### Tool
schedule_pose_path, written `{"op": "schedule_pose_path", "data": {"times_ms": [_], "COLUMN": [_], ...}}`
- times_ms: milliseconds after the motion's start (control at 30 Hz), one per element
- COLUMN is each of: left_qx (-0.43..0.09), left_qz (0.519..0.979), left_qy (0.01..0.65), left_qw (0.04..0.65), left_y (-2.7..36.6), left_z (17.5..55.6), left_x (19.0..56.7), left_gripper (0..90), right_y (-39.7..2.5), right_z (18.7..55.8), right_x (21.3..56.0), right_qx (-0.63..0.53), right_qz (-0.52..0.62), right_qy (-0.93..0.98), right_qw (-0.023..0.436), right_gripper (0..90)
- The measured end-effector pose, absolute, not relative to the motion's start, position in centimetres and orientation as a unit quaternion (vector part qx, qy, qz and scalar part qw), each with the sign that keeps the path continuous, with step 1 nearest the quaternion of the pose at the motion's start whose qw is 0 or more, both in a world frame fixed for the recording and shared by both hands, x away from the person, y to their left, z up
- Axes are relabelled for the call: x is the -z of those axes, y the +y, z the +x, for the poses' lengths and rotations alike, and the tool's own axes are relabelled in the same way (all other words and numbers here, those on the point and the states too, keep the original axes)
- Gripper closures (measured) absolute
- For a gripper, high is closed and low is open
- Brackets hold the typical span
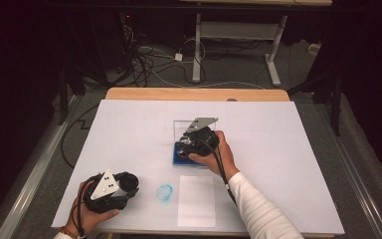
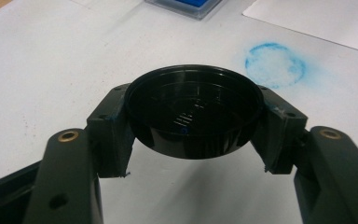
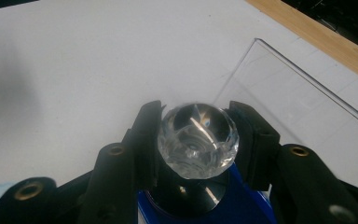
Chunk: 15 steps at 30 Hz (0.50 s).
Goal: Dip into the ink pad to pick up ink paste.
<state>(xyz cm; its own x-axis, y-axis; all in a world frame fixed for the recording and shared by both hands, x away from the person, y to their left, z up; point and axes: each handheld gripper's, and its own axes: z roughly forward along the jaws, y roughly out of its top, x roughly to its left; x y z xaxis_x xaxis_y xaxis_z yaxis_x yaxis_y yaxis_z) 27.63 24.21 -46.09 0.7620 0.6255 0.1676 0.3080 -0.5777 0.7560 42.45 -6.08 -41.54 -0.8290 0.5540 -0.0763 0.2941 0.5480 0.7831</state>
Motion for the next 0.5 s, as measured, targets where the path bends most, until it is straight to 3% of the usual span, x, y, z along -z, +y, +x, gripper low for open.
{"op": "schedule_pose_path", "data": {"times_ms": [500], "left_qx": [-0.214], "left_qz": [0.862], "left_qy": [0.270], "left_qw": [0.373], "left_y": [24.2], "left_z": [27.6], "left_x": [46.0], "left_gripper": [36.5], "right_y": [-5.4], "right_z": [42.8], "right_x": [42.8], "right_qx": [-0.391], "right_qz": [0.248], "right_qy": [0.872], "right_qw": [0.159], "right_gripper": [57.0]}}
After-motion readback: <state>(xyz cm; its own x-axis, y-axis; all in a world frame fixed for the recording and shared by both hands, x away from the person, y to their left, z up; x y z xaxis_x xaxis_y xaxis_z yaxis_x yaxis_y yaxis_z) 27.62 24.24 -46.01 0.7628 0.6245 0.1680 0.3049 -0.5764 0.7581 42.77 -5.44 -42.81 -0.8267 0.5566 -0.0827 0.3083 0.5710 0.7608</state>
